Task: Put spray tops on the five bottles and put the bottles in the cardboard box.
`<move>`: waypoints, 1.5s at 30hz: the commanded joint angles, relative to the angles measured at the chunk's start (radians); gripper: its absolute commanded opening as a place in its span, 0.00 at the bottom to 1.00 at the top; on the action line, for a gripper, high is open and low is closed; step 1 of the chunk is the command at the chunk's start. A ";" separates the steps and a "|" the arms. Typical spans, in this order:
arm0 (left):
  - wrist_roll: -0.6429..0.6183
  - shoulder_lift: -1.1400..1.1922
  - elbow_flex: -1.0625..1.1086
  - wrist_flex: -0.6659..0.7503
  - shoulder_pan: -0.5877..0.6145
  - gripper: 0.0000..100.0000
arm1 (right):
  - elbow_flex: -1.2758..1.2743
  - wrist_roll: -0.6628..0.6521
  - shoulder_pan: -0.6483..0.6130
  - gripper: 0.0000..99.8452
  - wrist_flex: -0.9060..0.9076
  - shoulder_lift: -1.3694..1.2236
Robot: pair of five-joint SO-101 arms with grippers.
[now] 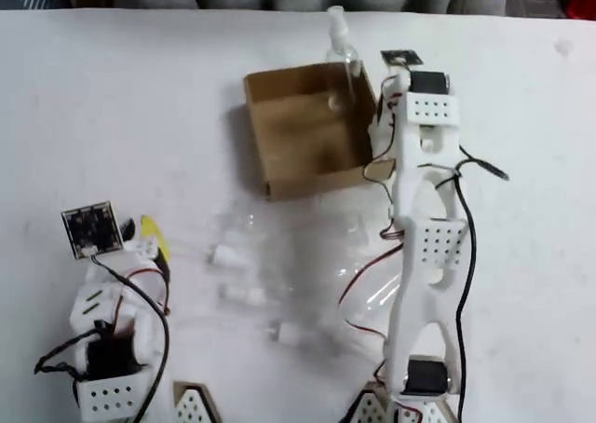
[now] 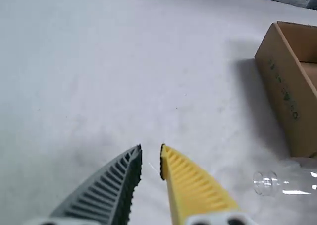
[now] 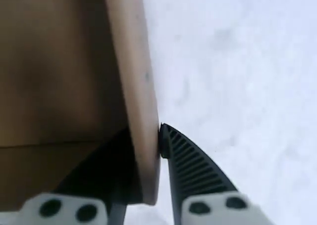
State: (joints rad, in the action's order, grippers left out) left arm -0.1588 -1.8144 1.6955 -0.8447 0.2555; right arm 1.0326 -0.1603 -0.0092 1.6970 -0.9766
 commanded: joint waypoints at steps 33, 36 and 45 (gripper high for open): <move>0.014 -0.012 -0.003 0.032 -0.005 0.07 | -0.856 0.012 0.013 0.02 -0.332 0.564; 0.014 -0.012 -0.003 0.031 -0.005 0.07 | -0.905 -0.006 0.004 0.04 -0.369 0.579; 0.014 -0.012 -0.003 0.031 -0.005 0.07 | -0.875 -0.127 -0.048 0.27 -0.366 0.584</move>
State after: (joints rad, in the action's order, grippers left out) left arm -0.1588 -1.8144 1.6955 -0.8447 0.2555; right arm 0.1243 -0.2493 -0.0245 1.3318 -0.4611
